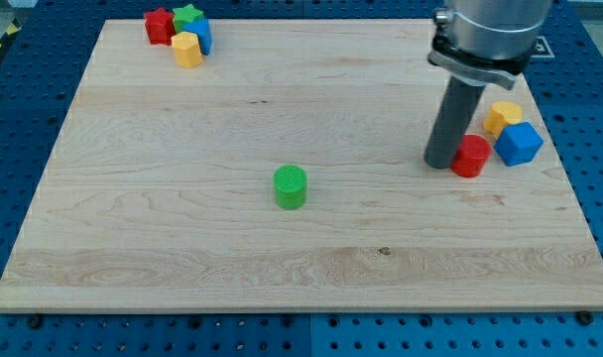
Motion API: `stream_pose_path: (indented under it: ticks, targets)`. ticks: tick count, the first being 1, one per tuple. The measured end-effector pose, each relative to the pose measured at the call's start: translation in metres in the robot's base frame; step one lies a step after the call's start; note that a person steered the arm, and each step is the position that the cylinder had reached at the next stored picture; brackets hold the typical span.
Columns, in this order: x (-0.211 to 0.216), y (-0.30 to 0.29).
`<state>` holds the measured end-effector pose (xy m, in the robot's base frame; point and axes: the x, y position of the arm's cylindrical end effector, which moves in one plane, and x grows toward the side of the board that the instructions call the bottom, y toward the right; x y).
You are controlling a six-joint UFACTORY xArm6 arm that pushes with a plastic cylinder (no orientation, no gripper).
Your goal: Slide the green circle diagonally top left to the red circle
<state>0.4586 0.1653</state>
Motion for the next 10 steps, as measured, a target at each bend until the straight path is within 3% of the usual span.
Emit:
stream_pose_path:
  ticks: [1,3,5,6,8,10]
  targets:
    - [0.0,0.011]
    - [0.073,-0.035]
    - [0.089,-0.2]
    - [0.083,-0.242]
    - [0.051,-0.224]
    - [0.051,-0.145]
